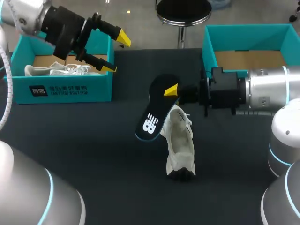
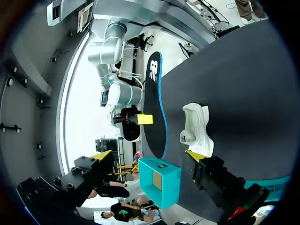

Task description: Take the shoe out of the shoebox, open the shoe tongue, remove and reinsert the insole, then place the shoe into the shoebox

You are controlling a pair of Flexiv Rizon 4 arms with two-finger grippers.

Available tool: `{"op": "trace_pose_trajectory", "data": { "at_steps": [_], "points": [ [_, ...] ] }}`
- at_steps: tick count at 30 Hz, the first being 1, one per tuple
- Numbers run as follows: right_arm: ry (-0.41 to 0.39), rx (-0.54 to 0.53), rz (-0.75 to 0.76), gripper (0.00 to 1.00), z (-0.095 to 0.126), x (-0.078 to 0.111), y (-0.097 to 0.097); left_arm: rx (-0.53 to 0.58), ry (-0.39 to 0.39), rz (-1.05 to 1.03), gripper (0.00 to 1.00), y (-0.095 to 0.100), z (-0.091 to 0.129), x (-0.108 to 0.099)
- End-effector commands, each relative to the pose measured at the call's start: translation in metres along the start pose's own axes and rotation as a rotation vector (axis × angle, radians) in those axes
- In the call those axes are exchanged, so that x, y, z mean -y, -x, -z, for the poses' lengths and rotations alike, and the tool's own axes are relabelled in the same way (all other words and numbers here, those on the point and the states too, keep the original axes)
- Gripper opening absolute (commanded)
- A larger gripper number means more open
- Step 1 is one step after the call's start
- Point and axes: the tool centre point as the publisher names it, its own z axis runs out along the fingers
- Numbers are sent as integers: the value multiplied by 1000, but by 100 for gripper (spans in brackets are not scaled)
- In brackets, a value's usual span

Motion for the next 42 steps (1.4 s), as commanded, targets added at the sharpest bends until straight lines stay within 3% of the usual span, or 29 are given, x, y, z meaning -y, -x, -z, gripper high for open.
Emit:
{"op": "trace_pose_trajectory", "data": {
  "at_steps": [1,28,37,42],
  "points": [
    [4,3,-2,0,-3,1,0,158,3,-12,100,-7,-5,9],
    [4,3,-2,0,-3,1,0,128,9,-8,100,-9,-9,13],
    [4,3,-2,0,-3,1,0,275,125,-118,100,-20,-7,20],
    [4,3,-2,0,-3,1,0,262,132,-134,100,-24,-17,28]
  ]
}}
